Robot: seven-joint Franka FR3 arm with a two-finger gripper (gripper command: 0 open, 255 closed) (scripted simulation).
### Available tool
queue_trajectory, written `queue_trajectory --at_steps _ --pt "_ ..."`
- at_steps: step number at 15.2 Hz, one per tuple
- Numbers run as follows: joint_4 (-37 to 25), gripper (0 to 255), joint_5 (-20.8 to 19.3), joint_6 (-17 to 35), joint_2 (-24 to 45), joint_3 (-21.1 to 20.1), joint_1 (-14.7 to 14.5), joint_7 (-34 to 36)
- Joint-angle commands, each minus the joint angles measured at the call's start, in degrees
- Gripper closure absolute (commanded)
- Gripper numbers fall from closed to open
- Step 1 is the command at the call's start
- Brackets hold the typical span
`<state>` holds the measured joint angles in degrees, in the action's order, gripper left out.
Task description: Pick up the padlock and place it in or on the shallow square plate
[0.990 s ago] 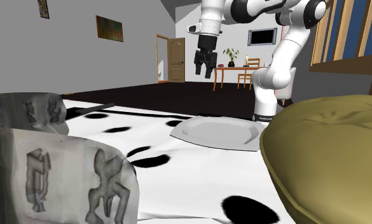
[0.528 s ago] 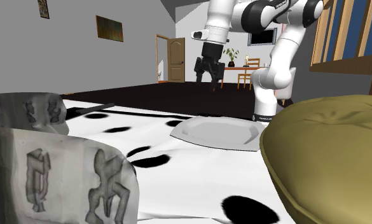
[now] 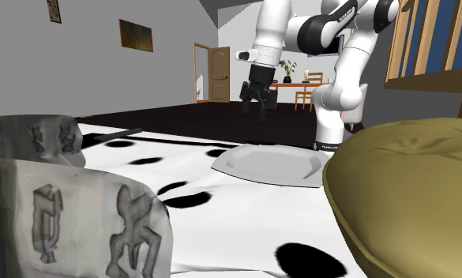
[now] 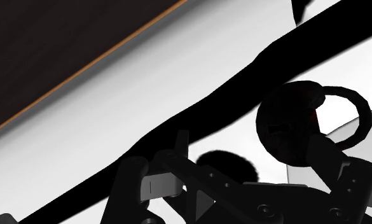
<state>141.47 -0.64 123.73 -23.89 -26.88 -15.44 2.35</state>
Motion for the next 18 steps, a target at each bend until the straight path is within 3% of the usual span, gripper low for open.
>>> queue_trajectory --at_steps 1,6,7,16,17,18 --pt "0.1 0 -0.1 0.2 0.1 0.0 0.0 0.0" --pt "0.1 0 -0.1 0.2 0.1 0.0 0.0 0.0" --pt "0.1 255 -0.1 0.2 0.1 0.0 0.0 0.0" --pt "0.1 255 -0.1 0.2 0.1 0.0 0.0 0.0" --pt "0.1 0 -0.1 0.2 0.1 0.0 0.0 0.0" --pt "3.3 0 5.1 5.0 -0.4 3.8 -2.8 -8.4"
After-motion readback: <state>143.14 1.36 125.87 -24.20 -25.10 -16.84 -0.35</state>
